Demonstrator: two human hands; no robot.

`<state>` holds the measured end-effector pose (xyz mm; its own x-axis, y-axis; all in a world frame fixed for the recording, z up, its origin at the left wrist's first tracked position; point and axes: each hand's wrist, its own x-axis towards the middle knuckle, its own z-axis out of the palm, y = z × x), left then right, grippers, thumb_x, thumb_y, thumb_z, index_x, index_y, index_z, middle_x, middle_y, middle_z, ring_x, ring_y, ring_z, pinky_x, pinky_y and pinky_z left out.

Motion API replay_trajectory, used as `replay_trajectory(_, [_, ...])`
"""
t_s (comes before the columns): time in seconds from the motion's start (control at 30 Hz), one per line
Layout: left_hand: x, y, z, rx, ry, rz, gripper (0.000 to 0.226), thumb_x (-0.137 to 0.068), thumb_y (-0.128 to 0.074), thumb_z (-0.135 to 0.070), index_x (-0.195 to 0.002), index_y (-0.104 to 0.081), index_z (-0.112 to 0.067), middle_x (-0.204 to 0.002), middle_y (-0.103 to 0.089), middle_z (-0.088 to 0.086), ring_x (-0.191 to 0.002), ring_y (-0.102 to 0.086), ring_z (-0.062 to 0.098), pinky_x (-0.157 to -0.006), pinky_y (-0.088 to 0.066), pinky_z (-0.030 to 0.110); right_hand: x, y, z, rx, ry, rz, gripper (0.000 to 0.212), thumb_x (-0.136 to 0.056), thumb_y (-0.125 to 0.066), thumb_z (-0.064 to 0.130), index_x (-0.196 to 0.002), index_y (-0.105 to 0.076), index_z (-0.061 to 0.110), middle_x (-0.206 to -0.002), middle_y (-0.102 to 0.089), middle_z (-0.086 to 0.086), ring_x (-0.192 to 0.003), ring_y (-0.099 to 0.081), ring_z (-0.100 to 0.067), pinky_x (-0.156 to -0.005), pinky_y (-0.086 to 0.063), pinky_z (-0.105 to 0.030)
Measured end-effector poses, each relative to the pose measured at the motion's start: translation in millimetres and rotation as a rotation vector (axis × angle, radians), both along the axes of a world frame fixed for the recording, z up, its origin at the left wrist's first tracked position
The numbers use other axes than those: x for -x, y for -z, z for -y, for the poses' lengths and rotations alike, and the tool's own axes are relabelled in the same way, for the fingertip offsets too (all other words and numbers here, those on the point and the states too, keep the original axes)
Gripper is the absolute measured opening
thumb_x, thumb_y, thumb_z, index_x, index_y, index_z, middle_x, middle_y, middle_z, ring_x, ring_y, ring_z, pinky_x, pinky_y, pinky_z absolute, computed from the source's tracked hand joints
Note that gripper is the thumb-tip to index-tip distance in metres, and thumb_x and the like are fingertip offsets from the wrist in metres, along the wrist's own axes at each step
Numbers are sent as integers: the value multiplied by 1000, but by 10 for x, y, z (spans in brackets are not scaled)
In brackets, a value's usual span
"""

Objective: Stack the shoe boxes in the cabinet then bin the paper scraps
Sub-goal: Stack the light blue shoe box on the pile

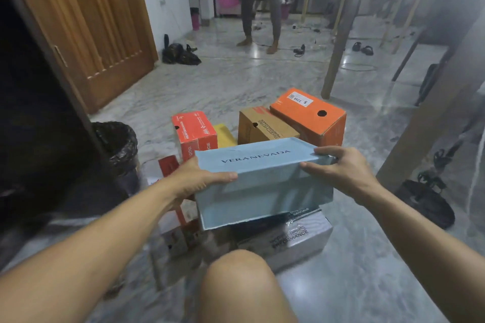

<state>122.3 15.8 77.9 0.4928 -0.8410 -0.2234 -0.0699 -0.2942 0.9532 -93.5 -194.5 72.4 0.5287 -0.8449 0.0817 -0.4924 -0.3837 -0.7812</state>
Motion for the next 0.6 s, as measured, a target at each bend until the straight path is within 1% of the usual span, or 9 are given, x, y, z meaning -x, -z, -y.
replay_trajectory(0.1, [-124,-151,-324,-24,-75,-12,39,-68,-85,-26,-104,-70,-26,-94,-76,-8,-82,-71,11,-67,-57,26,-224,-247,-174,60,-77,-31,62,-56,-85,59,-107,-75,26,-103,-70,1,-94,-65,-21,-81,-57,-41])
replay_trajectory(0.13, [-168,-193,-446,-37,-99,-7,43,-64,-87,-29,-103,-71,-25,-95,-76,-5,-81,-72,13,-67,-59,28,-301,-326,-242,72,-108,-39,59,-56,-84,59,-105,-75,28,-96,-69,2,-85,-65,-21,-74,-57,-39])
replay_trajectory(0.2, [-216,-305,-708,-45,-149,3,33,-68,-85,-26,-98,-71,-23,-92,-76,-2,-74,-71,13,-60,-58,24,-440,-473,-423,95,-179,-43,50,-59,-83,57,-100,-75,30,-82,-66,4,-69,-61,-15,-64,-52,-31])
replay_trajectory(0.23, [-248,-356,-848,-37,-175,2,26,-73,-82,-21,-96,-72,-22,-90,-76,-2,-72,-71,11,-60,-57,21,-507,-527,-509,114,-217,-38,46,-61,-83,55,-98,-75,30,-81,-68,5,-71,-62,-13,-66,-49,-29])
replay_trajectory(0.3, [-294,-461,-1158,-34,-231,25,20,-76,-79,-19,-95,-72,-21,-88,-76,-6,-74,-71,8,-66,-56,20,-665,-630,-715,140,-283,-26,41,-62,-82,54,-96,-77,31,-87,-72,4,-82,-65,-13,-74,-50,-31])
replay_trajectory(0.4, [-319,-611,-1704,-54,-316,75,30,-72,-81,-28,-101,-73,-24,-96,-76,-8,-89,-71,9,-82,-55,26,-943,-790,-1092,142,-397,-6,36,-64,-82,51,-93,-78,30,-87,-73,1,-81,-65,-11,-72,-50,-31])
replay_trajectory(0.43, [-326,-648,-1890,-58,-349,83,31,-72,-81,-30,-102,-73,-25,-97,-76,-9,-91,-71,8,-82,-53,25,-1045,-829,-1211,145,-428,-1,34,-65,-82,50,-92,-78,30,-88,-72,0,-80,-64,-10,-71,-49,-31])
replay_trajectory(0.53, [-293,-786,-2422,-68,-447,103,23,-75,-79,-28,-97,-72,-24,-95,-75,-13,-87,-70,3,-72,-49,17,-1334,-946,-1619,137,-524,-11,33,-67,-80,52,-93,-78,33,-91,-71,3,-77,-65,-8,-72,-52,-30])
replay_trajectory(0.6, [-278,-876,-2760,-78,-519,116,19,-76,-78,-27,-93,-72,-25,-92,-75,-13,-85,-70,2,-68,-47,16,-1505,-1007,-1907,123,-581,7,31,-68,-80,51,-93,-78,32,-91,-71,3,-73,-67,-11,-67,-54,-30])
